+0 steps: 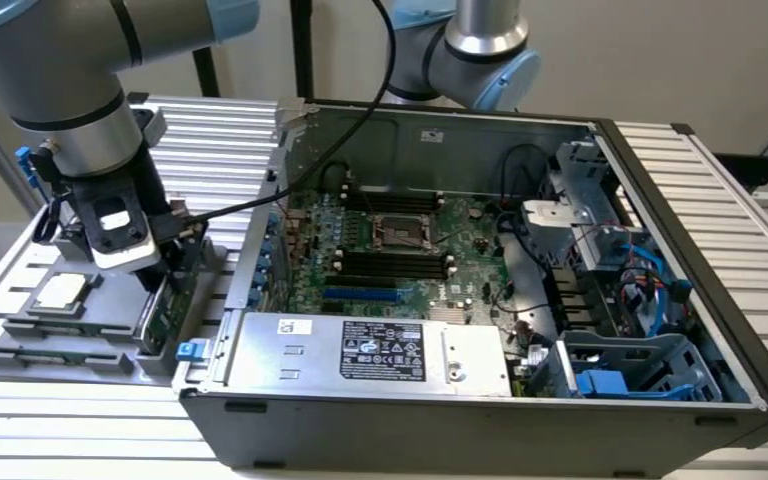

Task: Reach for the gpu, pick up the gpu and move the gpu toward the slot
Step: 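Pick up the gpu and move the gpu toward the slot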

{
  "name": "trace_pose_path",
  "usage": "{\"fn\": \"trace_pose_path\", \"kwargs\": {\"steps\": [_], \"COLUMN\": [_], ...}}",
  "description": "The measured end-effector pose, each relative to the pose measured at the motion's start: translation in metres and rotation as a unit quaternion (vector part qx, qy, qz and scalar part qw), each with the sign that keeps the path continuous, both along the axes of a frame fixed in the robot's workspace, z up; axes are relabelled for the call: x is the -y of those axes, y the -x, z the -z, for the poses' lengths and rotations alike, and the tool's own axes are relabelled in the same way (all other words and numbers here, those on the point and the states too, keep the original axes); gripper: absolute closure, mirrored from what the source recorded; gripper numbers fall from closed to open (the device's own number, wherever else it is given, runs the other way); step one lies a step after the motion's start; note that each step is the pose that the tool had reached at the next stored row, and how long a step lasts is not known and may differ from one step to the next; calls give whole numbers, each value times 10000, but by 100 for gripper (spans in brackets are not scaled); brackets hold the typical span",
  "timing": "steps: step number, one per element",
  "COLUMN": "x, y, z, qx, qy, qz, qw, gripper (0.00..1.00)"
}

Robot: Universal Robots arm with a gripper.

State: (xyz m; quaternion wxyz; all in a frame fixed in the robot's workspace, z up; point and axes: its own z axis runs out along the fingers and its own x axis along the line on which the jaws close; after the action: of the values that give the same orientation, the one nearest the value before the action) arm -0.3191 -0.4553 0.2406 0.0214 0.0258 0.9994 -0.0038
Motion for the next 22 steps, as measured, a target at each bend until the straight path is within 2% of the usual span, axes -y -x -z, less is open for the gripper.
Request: {"fn": "trace_pose_path", "kwargs": {"steps": [9, 12, 13, 22], "x": [0, 0, 0, 0], "y": [15, 15, 15, 15], "z": [-1, -1, -1, -1], "qx": [0, 0, 0, 0], "qy": [0, 0, 0, 0], "qz": [0, 0, -1, -1], "qw": [10000, 10000, 10000, 10000], "gripper": [61, 63, 70, 74]}}
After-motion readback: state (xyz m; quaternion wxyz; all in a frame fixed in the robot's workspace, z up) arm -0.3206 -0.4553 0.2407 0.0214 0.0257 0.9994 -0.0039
